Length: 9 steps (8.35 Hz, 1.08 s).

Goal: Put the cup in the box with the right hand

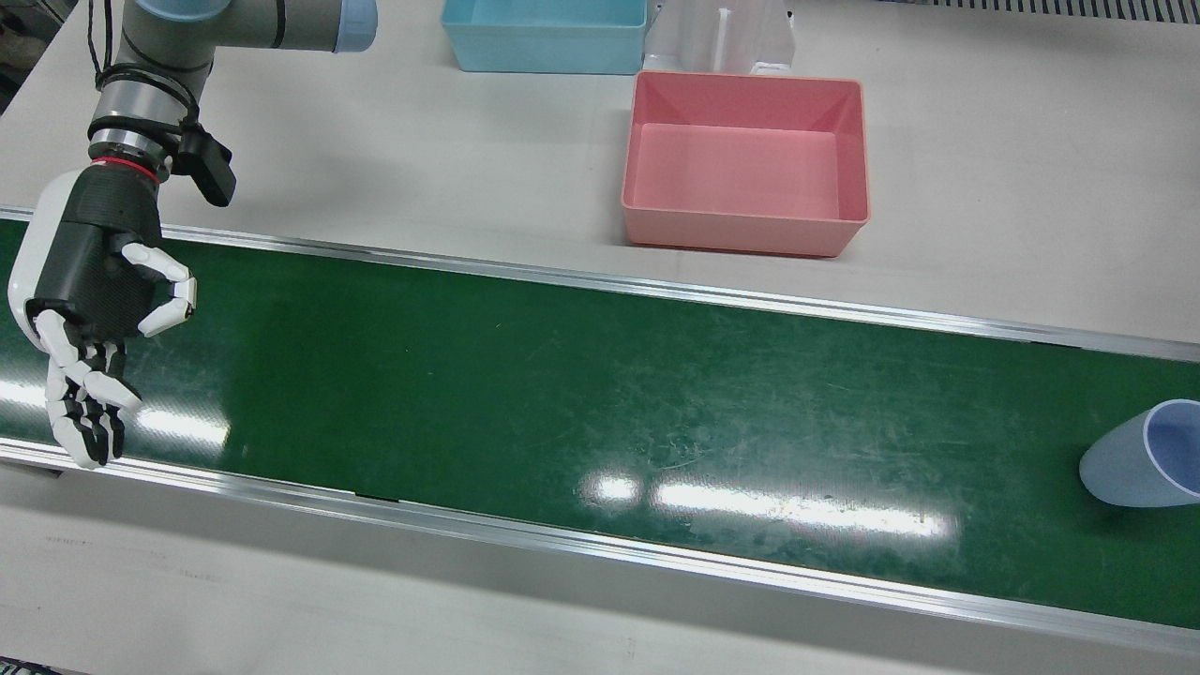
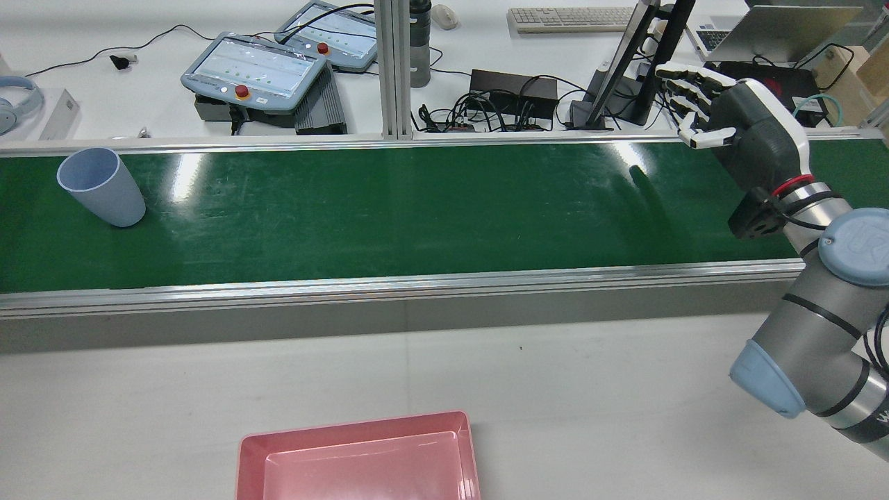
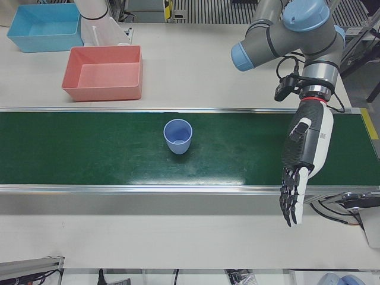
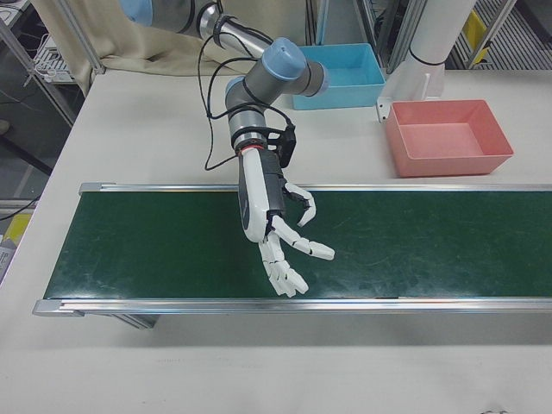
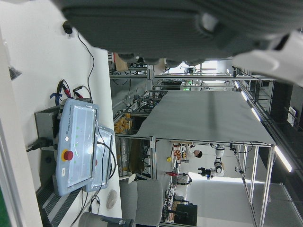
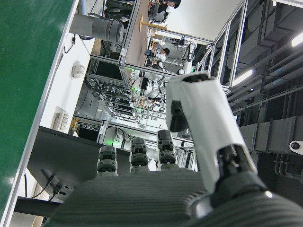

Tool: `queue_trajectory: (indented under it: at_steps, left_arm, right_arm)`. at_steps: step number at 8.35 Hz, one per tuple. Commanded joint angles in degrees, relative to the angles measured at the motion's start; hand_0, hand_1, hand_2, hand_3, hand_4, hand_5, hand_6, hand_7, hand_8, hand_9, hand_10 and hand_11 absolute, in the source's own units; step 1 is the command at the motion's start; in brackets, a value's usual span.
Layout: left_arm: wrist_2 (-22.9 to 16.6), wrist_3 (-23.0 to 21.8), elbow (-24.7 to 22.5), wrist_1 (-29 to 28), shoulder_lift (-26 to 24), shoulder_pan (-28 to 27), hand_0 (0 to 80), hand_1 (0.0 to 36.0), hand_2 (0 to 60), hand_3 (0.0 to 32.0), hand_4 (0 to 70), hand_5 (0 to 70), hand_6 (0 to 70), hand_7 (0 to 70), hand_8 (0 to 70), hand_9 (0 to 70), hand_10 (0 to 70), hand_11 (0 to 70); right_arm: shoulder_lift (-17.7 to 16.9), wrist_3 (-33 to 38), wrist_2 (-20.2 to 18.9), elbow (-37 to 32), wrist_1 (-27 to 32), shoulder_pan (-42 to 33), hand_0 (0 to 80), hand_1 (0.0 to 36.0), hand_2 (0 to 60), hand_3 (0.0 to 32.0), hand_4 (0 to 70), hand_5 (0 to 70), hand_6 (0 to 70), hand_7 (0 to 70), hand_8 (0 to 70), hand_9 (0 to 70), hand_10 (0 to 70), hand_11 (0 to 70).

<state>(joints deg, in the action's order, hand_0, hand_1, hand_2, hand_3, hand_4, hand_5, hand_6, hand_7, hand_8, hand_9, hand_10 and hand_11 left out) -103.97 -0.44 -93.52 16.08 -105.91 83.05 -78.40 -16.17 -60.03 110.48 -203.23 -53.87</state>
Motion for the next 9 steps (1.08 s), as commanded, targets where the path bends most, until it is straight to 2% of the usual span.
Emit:
queue_trajectory:
  at_steps: [1,3,4,5,6,7,8,9]
  left_arm:
    - [0.0,0.0,0.0,0.0,0.0,-0.08,0.0,0.0,0.0,0.0,0.0,0.0,0.0,0.0,0.0,0.0,0.0,0.0]
    - [0.0,0.0,0.0,0.0,0.0,0.01,0.0,0.0,0.0,0.0,0.0,0.0,0.0,0.0,0.0,0.0,0.0,0.0]
    - [0.0,0.0,0.0,0.0,0.0,0.01,0.0,0.0,0.0,0.0,0.0,0.0,0.0,0.0,0.0,0.0,0.0,0.0]
    - [0.0,0.0,0.0,0.0,0.0,0.01,0.0,0.0,0.0,0.0,0.0,0.0,0.0,0.0,0.0,0.0,0.0,0.0]
    - [0.0,0.0,0.0,0.0,0.0,0.01,0.0,0.0,0.0,0.0,0.0,0.0,0.0,0.0,0.0,0.0,0.0,0.0]
    - [0.0,0.0,0.0,0.0,0.0,0.01,0.0,0.0,0.0,0.0,0.0,0.0,0.0,0.0,0.0,0.0,0.0,0.0]
    - [0.0,0.0,0.0,0.0,0.0,-0.08,0.0,0.0,0.0,0.0,0.0,0.0,0.0,0.0,0.0,0.0,0.0,0.0]
    - [0.0,0.0,-0.09,0.0,0.0,-0.08,0.0,0.0,0.0,0.0,0.0,0.0,0.0,0.0,0.0,0.0,0.0,0.0]
  right_arm:
    - [0.0,0.0,0.0,0.0,0.03,-0.09,80.0,36.0,60.0,0.0,9.7,18.1,9.5,20.1,8.5,13.8,4.9,13.0]
    - [0.0,-0.09,0.0,-0.09,-0.06,0.0,80.0,36.0,60.0,0.0,10.7,17.9,9.4,19.8,8.4,13.5,4.8,12.7]
    - [0.0,-0.09,0.0,-0.18,-0.06,0.08,80.0,36.0,60.0,0.0,13.4,17.9,9.5,20.0,8.3,13.4,4.7,12.7]
    - [0.09,-0.09,0.0,-0.18,-0.06,0.26,80.0,36.0,60.0,0.0,10.6,17.9,9.5,20.1,8.3,13.4,4.7,12.7]
    - [0.18,-0.09,0.0,-0.26,-0.06,0.35,75.8,36.0,60.0,0.0,9.9,16.5,9.0,19.6,7.8,12.9,4.2,11.6]
    - [0.18,-0.09,0.0,-0.35,-0.06,0.26,76.4,32.9,28.8,0.0,12.9,11.9,7.5,18.1,5.9,11.1,2.7,7.8]
    - [0.18,-0.09,0.0,-0.44,-0.06,0.35,80.0,17.9,0.0,0.0,14.9,8.8,6.4,17.1,4.7,9.8,1.5,5.2]
    - [0.18,-0.09,0.0,-0.53,-0.06,0.35,74.2,12.6,0.0,0.0,14.6,7.4,5.9,16.2,4.0,9.1,0.9,3.8]
